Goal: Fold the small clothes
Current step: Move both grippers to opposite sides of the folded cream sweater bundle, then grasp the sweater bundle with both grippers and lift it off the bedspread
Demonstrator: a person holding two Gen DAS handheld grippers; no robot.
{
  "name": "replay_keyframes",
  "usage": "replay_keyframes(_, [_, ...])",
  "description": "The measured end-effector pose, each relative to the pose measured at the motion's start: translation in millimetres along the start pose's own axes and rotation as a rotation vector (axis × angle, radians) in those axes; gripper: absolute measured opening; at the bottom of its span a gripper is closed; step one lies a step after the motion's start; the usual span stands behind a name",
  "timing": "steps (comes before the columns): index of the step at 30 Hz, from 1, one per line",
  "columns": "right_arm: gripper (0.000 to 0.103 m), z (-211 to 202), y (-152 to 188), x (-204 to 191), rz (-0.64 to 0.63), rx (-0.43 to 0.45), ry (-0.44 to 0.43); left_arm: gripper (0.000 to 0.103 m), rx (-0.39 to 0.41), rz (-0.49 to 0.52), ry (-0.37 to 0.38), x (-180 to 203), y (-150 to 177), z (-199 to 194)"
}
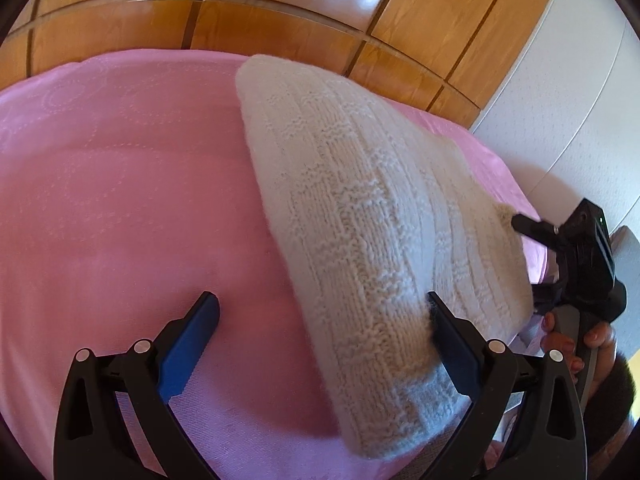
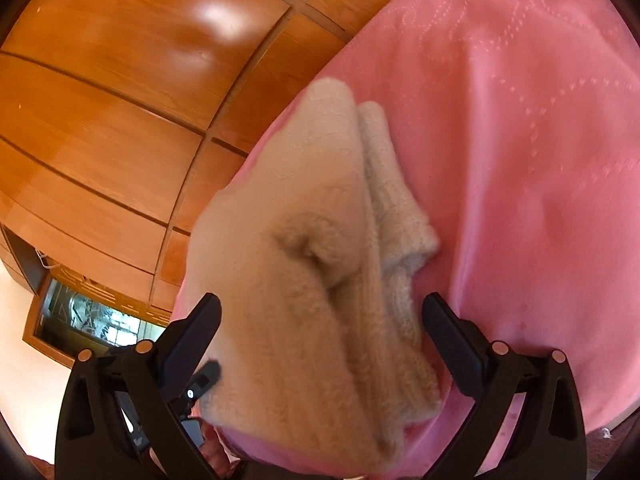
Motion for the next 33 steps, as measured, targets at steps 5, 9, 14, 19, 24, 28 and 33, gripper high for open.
replay_keyframes(5, [0.084, 25.1, -13.3, -5.0, -0.014, 0.013, 0.044, 0.099, -0.001, -0.023, 0.015, 0.1, -1.1, -1.0])
replay_keyframes(9, [0.076, 33.5, -12.8, -10.9, -0.058, 0.033, 0.073, 0.099, 0.009, -0.054, 0.054, -3.6, -8.7, -2.5])
replay_keyframes(14, [0.058, 23.4, -6.2, -2.6, -0.040, 0.035, 0.029, 0.097, 0.009, -0.052, 0.100, -2.4, -21.9, 9.1])
replay_keyframes(19, [0.051, 18.2, -2.5, -13.2, -0.082, 0.031, 0.050, 0.071, -0.045, 0.010, 0.095, 14.3, -21.6, 28.4])
replay_keyframes(24, [0.050, 14.1, 3.0, -38.9, -0.215, 0.064, 0.098, 0.051, 0.002, 0.113, 0.074, 24.7, -27.7, 16.4])
replay_keyframes(28, [0.047, 8.8, 11.6, -61.4, -0.302, 0.094, 0.088, 0.043, 0.087, 0.178, 0.043, 24.8, -33.3, 3.1])
replay_keyframes(33, [0.045, 8.6, 21.5, -93.1, -0.427, 0.130, 0.069, 0.037, 0.163, 0.264, 0.021, 27.3, -40.3, -8.8])
Point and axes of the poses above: each gripper's, at about its wrist camera, not at the fingertips, and z roughly the way its jaws point, x to its right, y to its underside, the point moved 1 cm from there along z, roughly the way its jaws point, and after that the axes turned 14 degrees about x, right-handed, at the moved point
